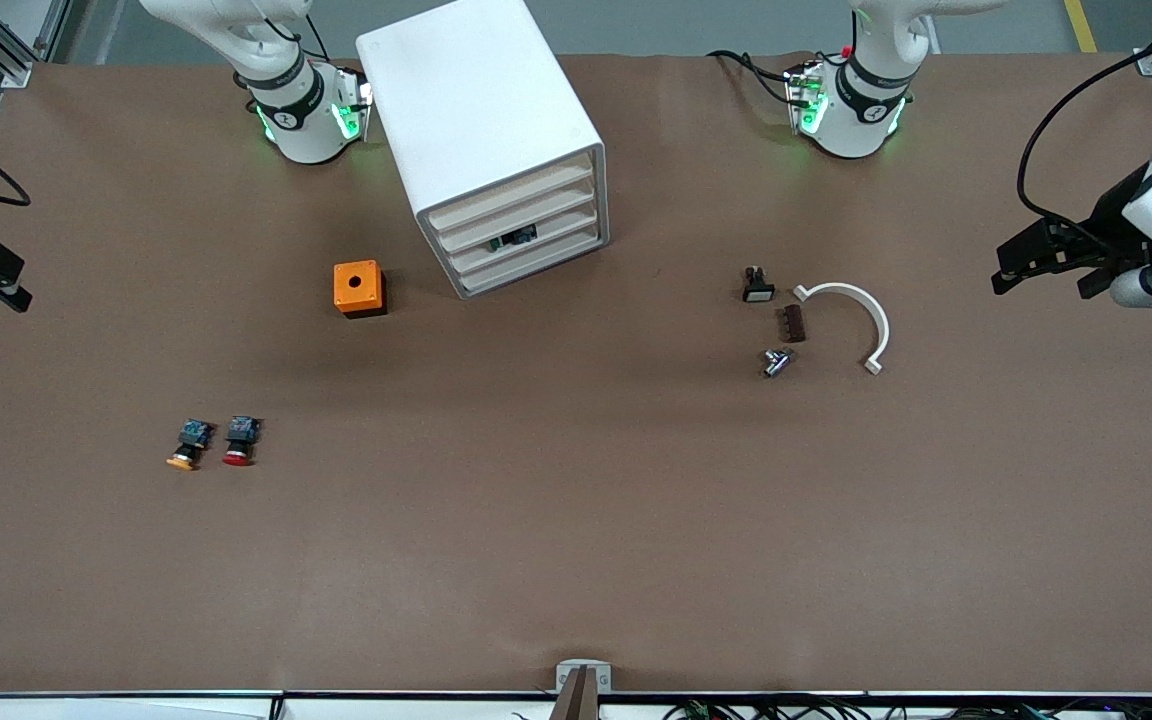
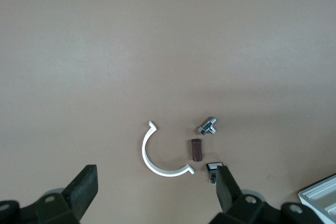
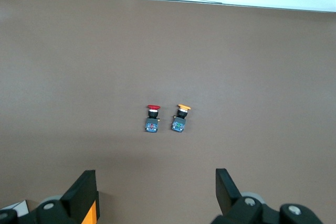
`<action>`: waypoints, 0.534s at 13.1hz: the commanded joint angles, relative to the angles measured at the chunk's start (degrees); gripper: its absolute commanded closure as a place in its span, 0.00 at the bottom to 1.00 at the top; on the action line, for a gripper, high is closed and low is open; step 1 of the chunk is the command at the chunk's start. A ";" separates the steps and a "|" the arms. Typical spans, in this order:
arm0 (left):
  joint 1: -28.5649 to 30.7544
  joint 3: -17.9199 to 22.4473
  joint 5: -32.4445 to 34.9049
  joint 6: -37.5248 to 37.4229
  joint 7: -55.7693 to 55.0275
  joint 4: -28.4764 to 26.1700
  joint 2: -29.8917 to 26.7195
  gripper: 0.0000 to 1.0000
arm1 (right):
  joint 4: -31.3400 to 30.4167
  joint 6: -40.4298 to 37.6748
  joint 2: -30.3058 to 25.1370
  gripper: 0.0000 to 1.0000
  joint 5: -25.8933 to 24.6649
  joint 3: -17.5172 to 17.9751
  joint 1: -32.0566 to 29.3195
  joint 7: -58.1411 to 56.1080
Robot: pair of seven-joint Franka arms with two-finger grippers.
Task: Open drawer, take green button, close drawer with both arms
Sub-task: 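Reach the left gripper toward the cabinet's lowest drawer handle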
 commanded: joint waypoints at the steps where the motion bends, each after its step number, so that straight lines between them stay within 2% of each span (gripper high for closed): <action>1: 0.11 -0.29 1.47 -1.07 -0.93 1.36 0.52 0.01 | 1.32 -0.36 0.68 0.00 0.03 0.51 -0.89 0.29; 7: 0.37 -0.11 1.21 -1.07 -1.20 1.89 2.18 0.01 | 1.32 -0.36 0.68 0.00 0.03 0.51 -0.89 0.20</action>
